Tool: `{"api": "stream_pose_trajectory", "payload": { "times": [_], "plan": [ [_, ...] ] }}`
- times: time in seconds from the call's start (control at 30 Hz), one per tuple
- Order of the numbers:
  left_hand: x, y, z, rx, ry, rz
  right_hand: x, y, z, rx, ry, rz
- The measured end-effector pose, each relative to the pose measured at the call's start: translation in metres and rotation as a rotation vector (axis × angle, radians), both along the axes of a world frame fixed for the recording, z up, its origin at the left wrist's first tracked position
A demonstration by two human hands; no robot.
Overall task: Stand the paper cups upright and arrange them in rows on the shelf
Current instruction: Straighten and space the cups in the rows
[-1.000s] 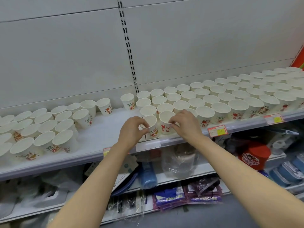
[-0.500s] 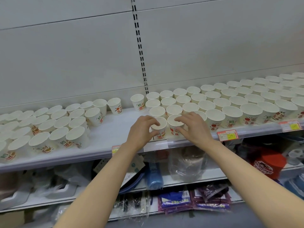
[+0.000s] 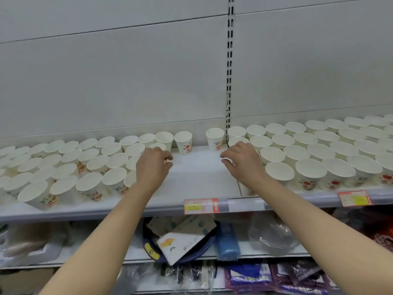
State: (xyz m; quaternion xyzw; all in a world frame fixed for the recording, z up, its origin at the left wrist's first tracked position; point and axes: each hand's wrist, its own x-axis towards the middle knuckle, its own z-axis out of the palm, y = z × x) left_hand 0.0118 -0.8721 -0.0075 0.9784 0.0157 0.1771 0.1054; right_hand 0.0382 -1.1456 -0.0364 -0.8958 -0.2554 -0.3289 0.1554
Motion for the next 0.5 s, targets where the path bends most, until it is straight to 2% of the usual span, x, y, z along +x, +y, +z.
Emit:
{"api": "stream_pose_trajectory", "payload": {
  "times": [0.07,0.2,0.4,0.5],
  "plan": [
    [0.020,0.016,0.006,0.001,0.014,0.005,0.019,0.018,-0.001,-0.008,0.022,-0.047],
    [0.068,0.015,0.015,0.035,0.047,-0.125,0.060,0.035,0.004,-0.075,0.084,-0.203],
    [0.128,0.006,0.005,0.199,0.197,-0.260,0.104,0.045,0.011,-0.198,0.254,-0.349],
    [0.139,-0.002,-0.006,0.177,0.157,-0.294,0.111,0.046,0.011,-0.251,0.305,-0.354]
  ]
}}
